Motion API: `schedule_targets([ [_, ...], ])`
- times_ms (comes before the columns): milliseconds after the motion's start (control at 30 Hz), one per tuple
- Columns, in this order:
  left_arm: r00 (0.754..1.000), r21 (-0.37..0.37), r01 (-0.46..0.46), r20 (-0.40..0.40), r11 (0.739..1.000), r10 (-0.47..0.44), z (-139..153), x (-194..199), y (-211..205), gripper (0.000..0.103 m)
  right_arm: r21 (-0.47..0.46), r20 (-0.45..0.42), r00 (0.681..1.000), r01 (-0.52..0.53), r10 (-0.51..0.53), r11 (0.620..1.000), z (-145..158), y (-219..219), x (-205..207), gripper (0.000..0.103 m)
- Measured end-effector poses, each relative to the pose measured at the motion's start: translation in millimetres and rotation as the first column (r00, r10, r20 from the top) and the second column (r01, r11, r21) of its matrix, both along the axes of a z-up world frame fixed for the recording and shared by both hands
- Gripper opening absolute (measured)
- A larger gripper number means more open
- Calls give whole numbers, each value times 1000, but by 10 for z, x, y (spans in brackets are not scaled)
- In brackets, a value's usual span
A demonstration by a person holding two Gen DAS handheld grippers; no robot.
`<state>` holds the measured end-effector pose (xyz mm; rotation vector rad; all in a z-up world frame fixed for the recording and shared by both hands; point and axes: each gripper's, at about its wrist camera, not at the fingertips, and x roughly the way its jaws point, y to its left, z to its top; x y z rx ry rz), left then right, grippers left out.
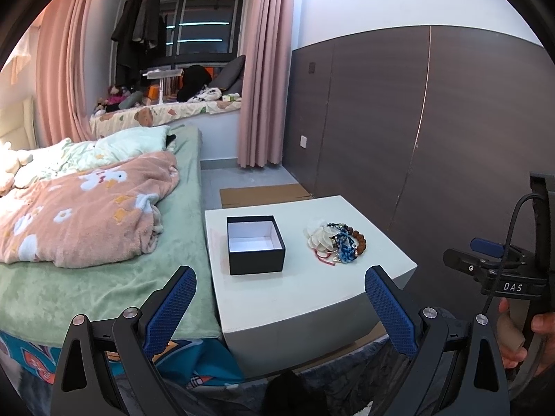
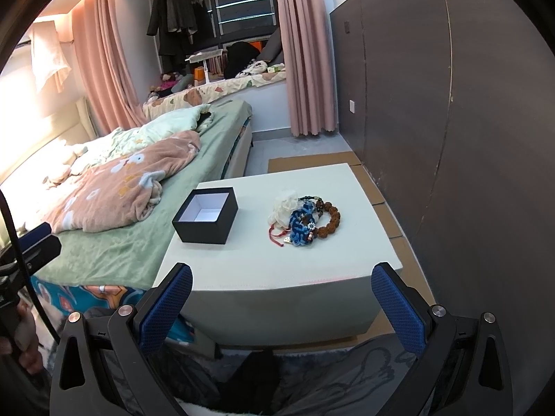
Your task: Organize jewelry
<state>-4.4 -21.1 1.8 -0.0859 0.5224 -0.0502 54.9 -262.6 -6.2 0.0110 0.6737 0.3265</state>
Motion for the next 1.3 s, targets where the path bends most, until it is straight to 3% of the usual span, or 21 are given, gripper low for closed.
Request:
schedule_targets([
  [400,998,-32,61,-17,998,-61,-91,296,-117,98,-11,-2,1000,24,-24,1000,-38,-172,166,103],
  [767,986,-65,124,-108,990,-131,-390,913,-266,98,53,-75,996,57,-53,997,-384,-455,563,103],
  [967,974,-83,160,-152,984,-171,-569,1261,-419,98,95,-120,990,82,-70,992,-607,-581,812,91],
  [1300,947,-110,221,-213,969,-240,-764,1820,-727,91,144,-197,977,114,-85,983,-961,-753,1152,86],
])
